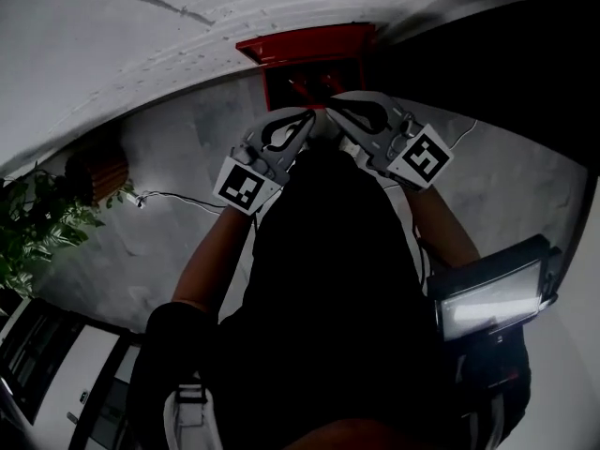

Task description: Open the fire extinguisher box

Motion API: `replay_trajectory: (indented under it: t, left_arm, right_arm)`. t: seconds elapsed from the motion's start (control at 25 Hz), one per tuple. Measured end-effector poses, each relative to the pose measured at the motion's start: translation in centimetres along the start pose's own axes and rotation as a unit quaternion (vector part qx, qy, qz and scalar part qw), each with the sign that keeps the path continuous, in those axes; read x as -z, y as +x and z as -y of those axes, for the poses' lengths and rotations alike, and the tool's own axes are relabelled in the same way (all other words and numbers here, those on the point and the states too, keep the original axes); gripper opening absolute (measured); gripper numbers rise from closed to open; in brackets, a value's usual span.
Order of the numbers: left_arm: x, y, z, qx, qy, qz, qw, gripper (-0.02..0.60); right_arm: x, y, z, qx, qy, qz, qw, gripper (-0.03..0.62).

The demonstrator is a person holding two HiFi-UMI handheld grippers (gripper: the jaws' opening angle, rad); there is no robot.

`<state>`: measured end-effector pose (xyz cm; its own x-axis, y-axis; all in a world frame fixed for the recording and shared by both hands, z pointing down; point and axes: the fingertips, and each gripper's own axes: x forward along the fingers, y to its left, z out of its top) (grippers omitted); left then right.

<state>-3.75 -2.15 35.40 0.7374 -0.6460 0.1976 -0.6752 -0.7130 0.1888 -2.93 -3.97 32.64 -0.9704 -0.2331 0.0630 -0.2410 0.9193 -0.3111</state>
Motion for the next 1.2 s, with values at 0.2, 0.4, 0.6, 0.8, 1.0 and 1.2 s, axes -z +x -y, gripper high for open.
replay_trajectory:
  t: [0.2,0.4,0.6,0.8,1.0,1.2]
  left_arm:
    - [-6.5,-1.4,2.0,0.002,0.013,0.041,0.9991,0.0]
    - [-12.0,-2.9,4.6,-0.004,0.019,0.071,0.9973,0.0]
    - [-13.8,-3.7,4.5,-0.016,0.031,0.09,0.9953,0.0]
    - [-14.3,-4.1,4.1,-0.019,0.043,0.093,0.9946,0.001]
    - [-14.3,-4.1,3.9,-0.024,0.049,0.097,0.9938,0.001]
    - [-14.1,-4.1,3.7,-0.024,0.052,0.094,0.9939,0.0]
  right_arm:
    - [-5.6,-1.0,-3.4,-0.019,-0.058,0.003,0.998,0.026]
    - [-10.9,-2.8,-6.4,-0.013,-0.103,0.012,0.995,0.025]
    - [-11.9,-2.9,-6.7,-0.017,-0.121,0.029,0.992,0.019]
    - [-11.2,-2.3,-6.5,-0.019,-0.119,0.026,0.992,0.011]
    - [-11.0,-2.1,-6.5,-0.021,-0.124,0.026,0.992,0.009]
    - [-11.2,-2.1,-6.3,-0.02,-0.123,0.026,0.992,0.009]
